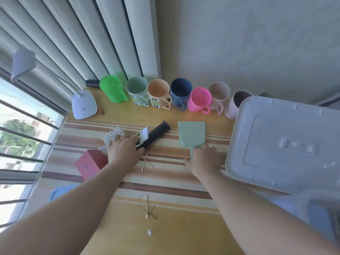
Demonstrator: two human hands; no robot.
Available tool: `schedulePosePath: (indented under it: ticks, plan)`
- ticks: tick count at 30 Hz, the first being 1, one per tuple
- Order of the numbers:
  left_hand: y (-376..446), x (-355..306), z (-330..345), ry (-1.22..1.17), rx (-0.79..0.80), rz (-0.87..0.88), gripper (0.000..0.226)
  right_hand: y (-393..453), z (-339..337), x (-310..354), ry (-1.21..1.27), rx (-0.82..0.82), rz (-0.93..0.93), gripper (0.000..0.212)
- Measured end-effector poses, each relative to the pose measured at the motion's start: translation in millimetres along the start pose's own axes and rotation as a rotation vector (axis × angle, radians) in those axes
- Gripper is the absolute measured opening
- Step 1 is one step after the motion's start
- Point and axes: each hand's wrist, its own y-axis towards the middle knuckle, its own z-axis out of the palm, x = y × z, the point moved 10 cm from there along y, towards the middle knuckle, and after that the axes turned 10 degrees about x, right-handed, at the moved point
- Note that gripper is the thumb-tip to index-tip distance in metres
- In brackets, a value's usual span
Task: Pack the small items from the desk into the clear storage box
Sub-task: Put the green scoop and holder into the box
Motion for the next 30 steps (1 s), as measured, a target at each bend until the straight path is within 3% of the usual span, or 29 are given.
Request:
schedulePosePath:
  ticks: [6,11,15,22,26,30]
  plan:
    - [-4.7,2.6,2.8,0.027,-0.137,0.085,0.021,9.5,7.0,-8.9,0.026,-0.069,0.106,0.051]
    - [-37.0,-14.8,-9.6,-0.018,-0.257,0.232,0.014,8.8,10.4,-24.2,0.073,-0.005,0.129,0.026]
    - [-75.5,-34.5,-27.1,-0.051,-0.328,0.329,0.018,-9.2,-0.9,-47.0,0.339,0.032,0.109,0.016]
    - [-162.0,-119.3,-71.1,-0.068,-0.507,0.546,0.030,-107.3,-73.4,-102.5,0.765,-0.027,-0.141,0.016]
    - [-214.2,-200.1,-86.9,-0.087,-0.498,0.667,0.025,-185.8,-104.5,-168.0,0.850,-0.116,-0.206,0.017]
    - [-261.2,-285.6,-78.4,-0.221,-0.296,0.807,0.022,-248.6,-110.2,-257.8,0.859,-0.198,-0.183,0.015]
